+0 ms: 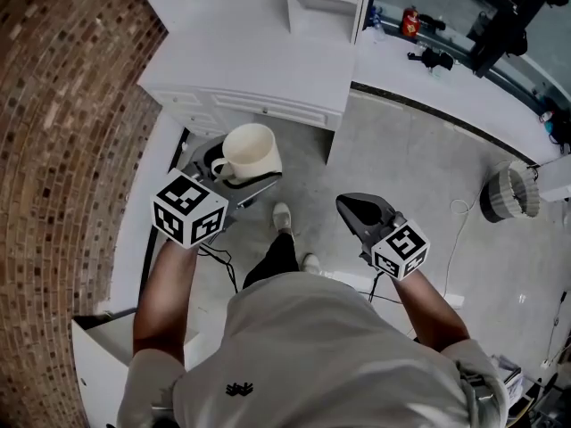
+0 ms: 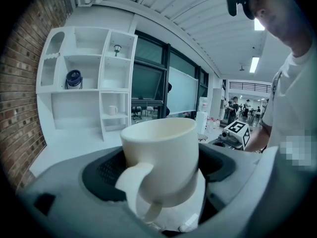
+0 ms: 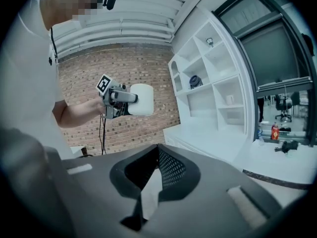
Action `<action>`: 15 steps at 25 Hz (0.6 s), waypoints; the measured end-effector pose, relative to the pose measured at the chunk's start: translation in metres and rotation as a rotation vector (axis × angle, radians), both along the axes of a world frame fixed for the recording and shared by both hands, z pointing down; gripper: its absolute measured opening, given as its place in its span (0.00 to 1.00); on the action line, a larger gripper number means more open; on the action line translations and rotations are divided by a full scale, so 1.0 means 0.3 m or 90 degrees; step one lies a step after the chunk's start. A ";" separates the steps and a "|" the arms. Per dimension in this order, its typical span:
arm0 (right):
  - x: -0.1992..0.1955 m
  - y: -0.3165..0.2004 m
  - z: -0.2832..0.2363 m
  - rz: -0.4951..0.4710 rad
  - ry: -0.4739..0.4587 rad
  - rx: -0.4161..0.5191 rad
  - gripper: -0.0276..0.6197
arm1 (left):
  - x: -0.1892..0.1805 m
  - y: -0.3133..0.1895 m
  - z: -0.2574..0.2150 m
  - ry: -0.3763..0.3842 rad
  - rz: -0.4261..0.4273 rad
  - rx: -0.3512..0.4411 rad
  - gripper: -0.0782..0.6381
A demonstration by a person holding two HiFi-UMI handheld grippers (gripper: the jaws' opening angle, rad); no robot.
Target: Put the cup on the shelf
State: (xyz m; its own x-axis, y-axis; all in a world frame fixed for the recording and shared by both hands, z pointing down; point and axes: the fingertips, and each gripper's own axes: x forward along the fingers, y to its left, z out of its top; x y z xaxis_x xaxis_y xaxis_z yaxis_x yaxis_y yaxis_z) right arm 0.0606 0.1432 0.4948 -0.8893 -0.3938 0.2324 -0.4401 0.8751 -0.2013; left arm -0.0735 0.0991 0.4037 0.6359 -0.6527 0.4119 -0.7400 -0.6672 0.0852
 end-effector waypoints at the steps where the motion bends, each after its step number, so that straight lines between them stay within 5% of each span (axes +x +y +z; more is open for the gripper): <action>1: -0.005 -0.017 -0.001 0.003 0.003 0.000 0.06 | -0.005 -0.031 -0.001 0.003 0.005 0.000 0.71; 15: -0.133 -0.431 -0.046 0.065 0.030 0.010 0.06 | -0.096 -0.548 -0.105 -0.002 0.092 0.044 0.71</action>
